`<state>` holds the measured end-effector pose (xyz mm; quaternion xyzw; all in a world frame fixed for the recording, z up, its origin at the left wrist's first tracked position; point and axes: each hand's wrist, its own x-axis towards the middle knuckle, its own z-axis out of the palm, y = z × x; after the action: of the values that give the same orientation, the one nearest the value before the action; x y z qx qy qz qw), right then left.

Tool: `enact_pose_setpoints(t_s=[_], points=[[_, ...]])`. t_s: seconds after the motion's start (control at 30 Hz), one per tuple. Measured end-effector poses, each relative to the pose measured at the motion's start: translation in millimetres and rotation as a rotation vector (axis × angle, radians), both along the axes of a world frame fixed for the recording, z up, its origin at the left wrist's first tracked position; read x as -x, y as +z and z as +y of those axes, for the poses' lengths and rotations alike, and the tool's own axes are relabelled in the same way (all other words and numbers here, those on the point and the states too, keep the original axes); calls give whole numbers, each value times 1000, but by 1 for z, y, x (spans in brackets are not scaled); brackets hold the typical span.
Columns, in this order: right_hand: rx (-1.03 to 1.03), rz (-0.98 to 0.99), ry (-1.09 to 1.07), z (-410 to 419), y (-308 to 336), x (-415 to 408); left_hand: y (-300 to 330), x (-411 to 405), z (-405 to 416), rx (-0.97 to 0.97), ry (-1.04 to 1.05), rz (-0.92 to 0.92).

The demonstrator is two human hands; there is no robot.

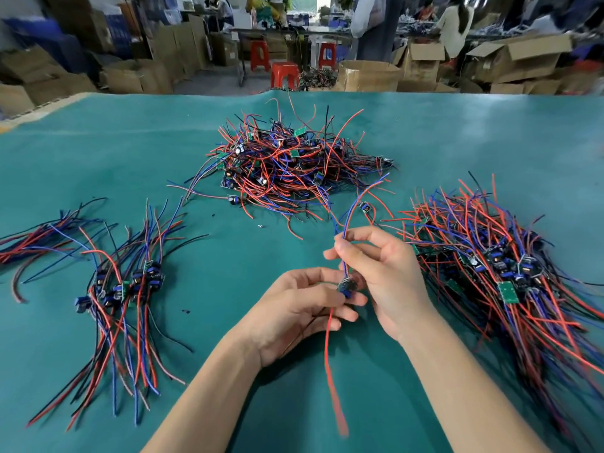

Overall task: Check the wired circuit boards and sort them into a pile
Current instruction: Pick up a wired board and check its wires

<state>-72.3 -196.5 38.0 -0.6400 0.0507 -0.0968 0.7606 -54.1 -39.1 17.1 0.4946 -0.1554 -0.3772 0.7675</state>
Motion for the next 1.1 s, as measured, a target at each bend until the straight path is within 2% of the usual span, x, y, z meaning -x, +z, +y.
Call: enact_pose_setpoints(t_s=[0.17,0.3,0.43,0.5,0.67,0.73,1.0,1.1], points=[[-62,28,-94,-5,-3,-3,-3,1,-2,11,20,-45],[-125,114,88,-6,-2,-2,-3,-2,-1,-43,173,-139],[-191,190,152,-13,-2,-3,-2,-2,0,-58,173,-185],[-176,169,162,-15,-4,-3,0,-1,-1,-57,166,-179],[9,101,185,-10,-8,-2,-1,-1,-2,-195,230,-263],[52,84,121,-9,-10,-3,-1,-1,-2,-224,239,-273],[371,-20,-479,-20,-21,-14,2,2,-4,-260,206,-305],[318,14,-596,-33,-19,-15,3,4,-4,-273,162,-320]])
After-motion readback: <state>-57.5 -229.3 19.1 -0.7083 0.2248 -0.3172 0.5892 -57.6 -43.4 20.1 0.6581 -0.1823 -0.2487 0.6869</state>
